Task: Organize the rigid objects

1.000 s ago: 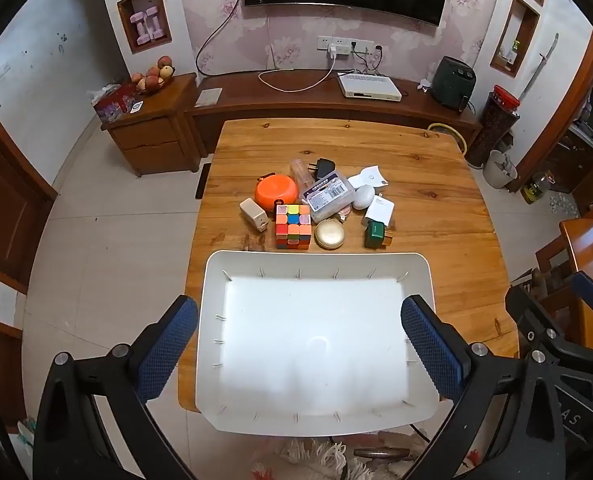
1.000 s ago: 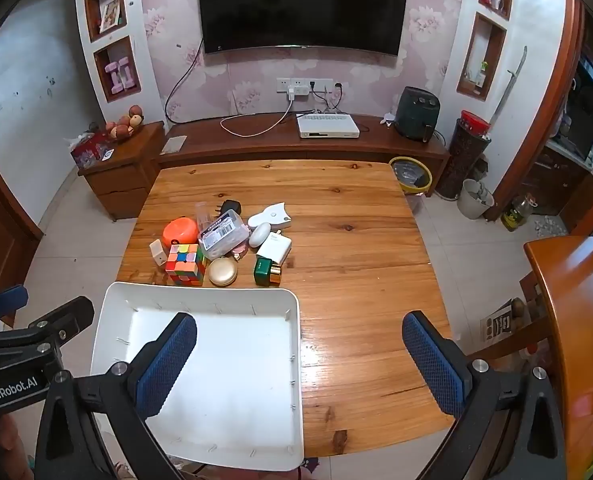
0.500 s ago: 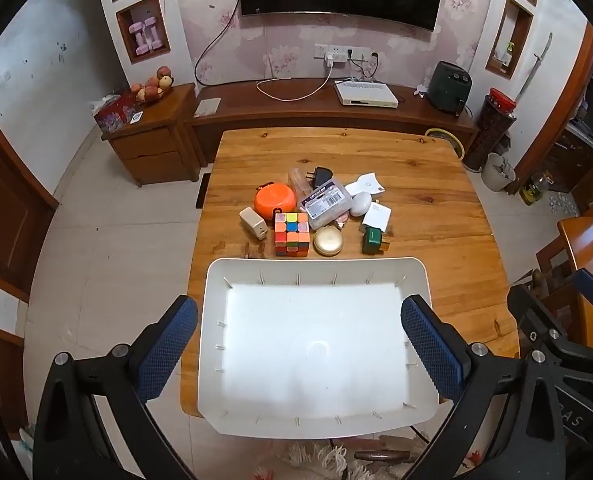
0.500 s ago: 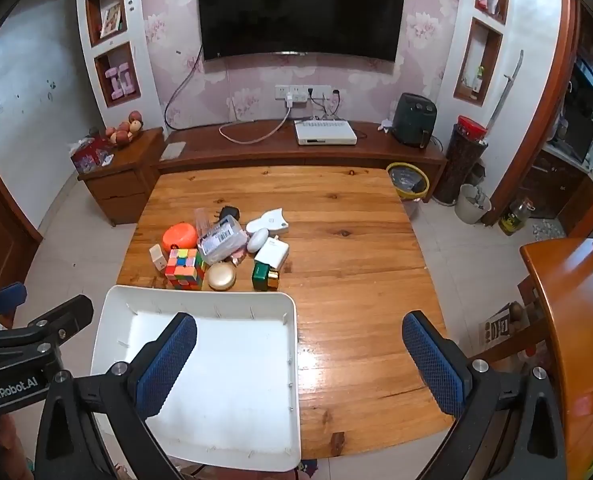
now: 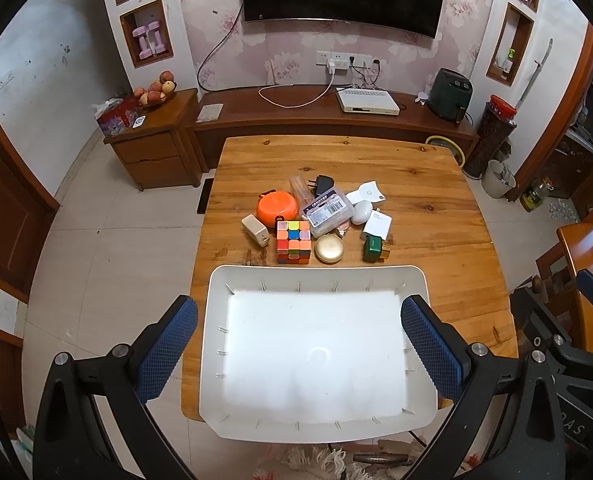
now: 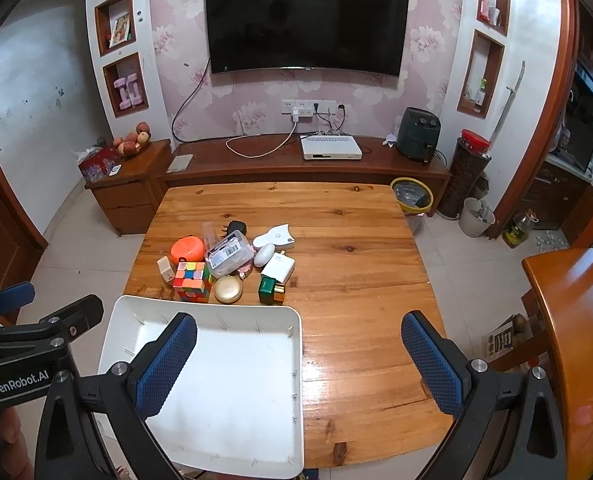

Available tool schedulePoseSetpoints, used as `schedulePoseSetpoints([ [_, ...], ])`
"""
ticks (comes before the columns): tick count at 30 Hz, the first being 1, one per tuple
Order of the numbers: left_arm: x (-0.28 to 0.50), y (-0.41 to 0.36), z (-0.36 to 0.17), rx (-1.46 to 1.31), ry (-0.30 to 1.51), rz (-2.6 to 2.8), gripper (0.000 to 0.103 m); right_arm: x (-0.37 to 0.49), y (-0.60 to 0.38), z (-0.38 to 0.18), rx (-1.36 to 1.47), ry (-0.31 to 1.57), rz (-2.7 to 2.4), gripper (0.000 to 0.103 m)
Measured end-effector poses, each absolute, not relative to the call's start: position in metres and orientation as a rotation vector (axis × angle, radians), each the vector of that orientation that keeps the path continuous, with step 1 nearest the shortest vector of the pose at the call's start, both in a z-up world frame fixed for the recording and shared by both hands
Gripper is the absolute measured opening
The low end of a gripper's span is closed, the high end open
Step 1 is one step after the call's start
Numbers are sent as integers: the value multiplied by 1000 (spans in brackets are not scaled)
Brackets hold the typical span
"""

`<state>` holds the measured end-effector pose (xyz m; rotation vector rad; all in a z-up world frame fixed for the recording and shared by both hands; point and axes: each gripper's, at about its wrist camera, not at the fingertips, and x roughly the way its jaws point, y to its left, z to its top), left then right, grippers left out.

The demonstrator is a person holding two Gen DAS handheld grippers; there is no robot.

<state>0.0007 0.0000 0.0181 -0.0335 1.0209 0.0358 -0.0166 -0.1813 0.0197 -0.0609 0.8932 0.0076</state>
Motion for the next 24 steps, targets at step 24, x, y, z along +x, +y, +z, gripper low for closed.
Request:
schedulePoseSetpoints([
  [24,-5,4,22,-35,1008,44,101,-19,-182,18,-60,889,12,102],
])
